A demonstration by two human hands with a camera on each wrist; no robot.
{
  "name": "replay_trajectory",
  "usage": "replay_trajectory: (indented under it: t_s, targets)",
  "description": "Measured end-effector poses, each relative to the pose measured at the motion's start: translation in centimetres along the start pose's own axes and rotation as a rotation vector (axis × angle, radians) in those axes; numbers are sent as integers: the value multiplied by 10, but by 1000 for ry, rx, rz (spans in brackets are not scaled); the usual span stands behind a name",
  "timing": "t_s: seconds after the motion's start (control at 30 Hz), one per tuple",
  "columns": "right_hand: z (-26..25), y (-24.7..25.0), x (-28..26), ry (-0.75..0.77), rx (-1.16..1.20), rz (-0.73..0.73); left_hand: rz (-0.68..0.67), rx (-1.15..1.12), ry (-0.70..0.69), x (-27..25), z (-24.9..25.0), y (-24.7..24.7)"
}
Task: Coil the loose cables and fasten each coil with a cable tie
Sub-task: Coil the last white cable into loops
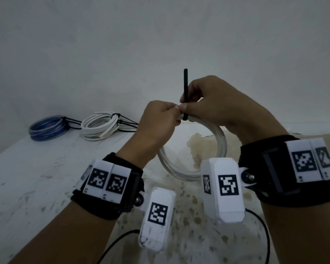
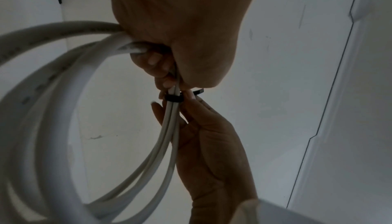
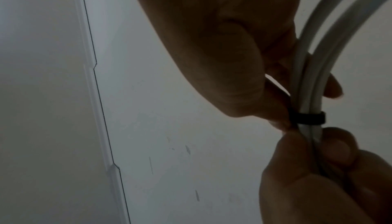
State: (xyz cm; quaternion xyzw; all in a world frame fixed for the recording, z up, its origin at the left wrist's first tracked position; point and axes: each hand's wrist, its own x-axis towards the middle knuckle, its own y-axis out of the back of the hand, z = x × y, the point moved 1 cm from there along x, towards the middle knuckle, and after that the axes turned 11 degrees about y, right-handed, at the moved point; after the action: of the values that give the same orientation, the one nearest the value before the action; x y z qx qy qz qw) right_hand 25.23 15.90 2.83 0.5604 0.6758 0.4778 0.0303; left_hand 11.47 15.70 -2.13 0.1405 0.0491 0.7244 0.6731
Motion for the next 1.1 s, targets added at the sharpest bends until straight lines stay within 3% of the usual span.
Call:
replay_trajectory:
  t_s: [0.13,0.27,0.37,0.53,0.67,0.83,1.1]
  targets:
    - [2,4,2,-27,-113,-81,62,60,1,1,-3,0]
    - [6,0,4,-57,2,67,90,29,-13,3,1,10]
    - [3,-5,4,-40,145,182,96,85,-84,2,6,14]
    - [-1,-4,3,-118,306,219,61,97,-175,-3,10,14]
    - [1,0,2,-156,280,252,31,119,-328,-7,16,13]
    - [-2,-2,5,-52,57,285,69,189,-386,-6,18,15]
    - [1,3,0,-189,295,289,96,180,-539,-11,15,8]
